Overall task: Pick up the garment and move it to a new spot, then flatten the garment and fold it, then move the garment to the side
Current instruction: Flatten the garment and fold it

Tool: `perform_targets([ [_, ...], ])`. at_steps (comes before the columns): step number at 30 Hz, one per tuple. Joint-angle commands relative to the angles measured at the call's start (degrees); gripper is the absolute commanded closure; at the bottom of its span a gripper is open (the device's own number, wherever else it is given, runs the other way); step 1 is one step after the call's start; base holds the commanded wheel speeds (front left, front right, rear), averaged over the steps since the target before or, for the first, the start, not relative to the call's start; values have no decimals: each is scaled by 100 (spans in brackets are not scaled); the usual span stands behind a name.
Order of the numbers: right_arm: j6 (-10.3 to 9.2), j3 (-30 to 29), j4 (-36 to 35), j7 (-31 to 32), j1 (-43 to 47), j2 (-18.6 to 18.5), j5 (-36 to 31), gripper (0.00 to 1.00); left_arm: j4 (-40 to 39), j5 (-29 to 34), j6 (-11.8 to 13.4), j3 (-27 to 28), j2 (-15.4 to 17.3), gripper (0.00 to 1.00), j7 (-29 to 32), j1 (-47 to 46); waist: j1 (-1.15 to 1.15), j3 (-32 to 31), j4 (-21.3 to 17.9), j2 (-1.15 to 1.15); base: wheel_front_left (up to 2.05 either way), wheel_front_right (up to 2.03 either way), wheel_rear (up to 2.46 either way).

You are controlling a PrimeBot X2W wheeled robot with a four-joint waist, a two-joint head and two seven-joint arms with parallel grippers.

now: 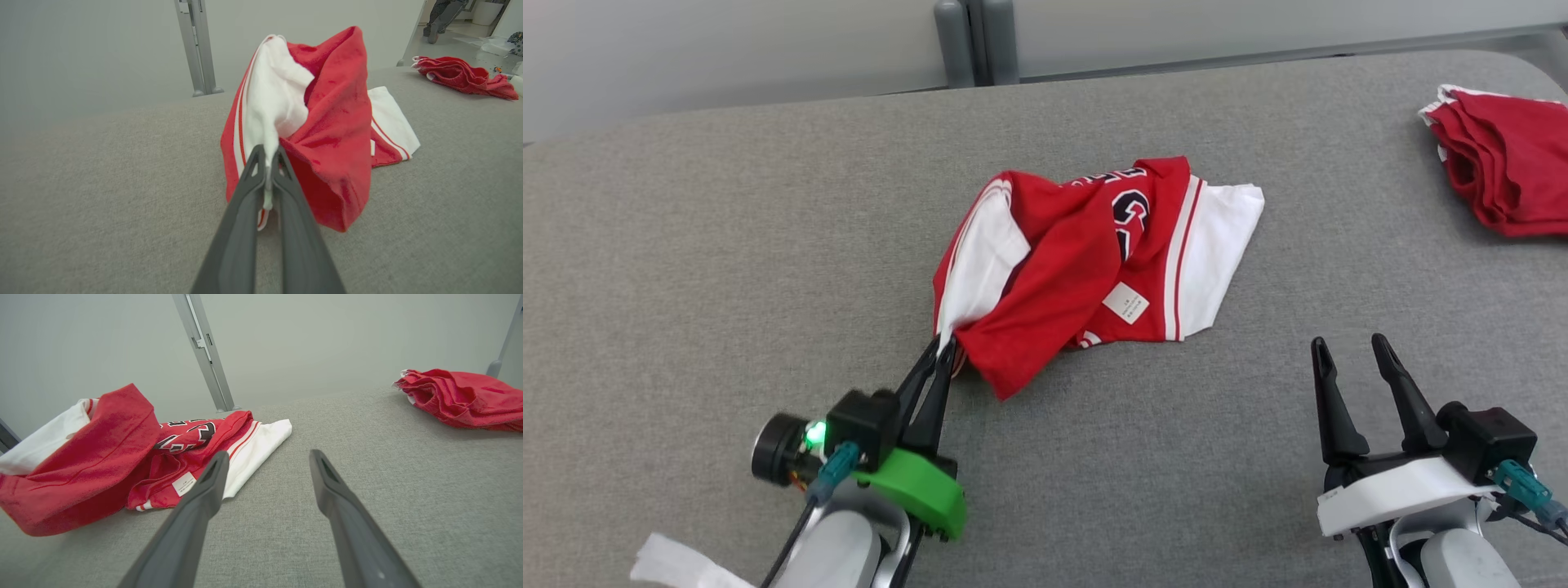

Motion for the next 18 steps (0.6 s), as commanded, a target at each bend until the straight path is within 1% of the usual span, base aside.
perform_targets([
  [1,-7,0,24,-17,119,-21,-12,0,-55,-55,32,42,55,100,0,264,0,-230,240,0,0,0,0],
  [5,-7,8,47,-17,158,-50,9,0,-82,-128,-3,111,95,100,1,922,0,-292,310,0,0,0,0],
  [10,-7,-25,77,-17,230,-87,27,0,-30,-154,-49,134,-12,100,1,1440,0,-374,395,0,0,0,0],
  [11,-7,-22,82,-17,231,-96,27,0,-81,-128,-49,156,-28,71,0,1464,0,-397,416,0,0,0,0],
  [12,-7,-25,87,-17,245,-104,28,0,-141,-98,-40,181,-39,25,0,1477,0,-420,435,0,0,0,0],
  [13,-7,-28,100,-17,269,-109,29,0,-207,-78,-38,217,-51,0,0,1496,0,-450,457,0,0,0,0],
  [18,-7,-10,132,-17,329,-103,20,0,-612,5,-16,476,-83,0,1,1557,0,-593,520,0,0,0,0],
])
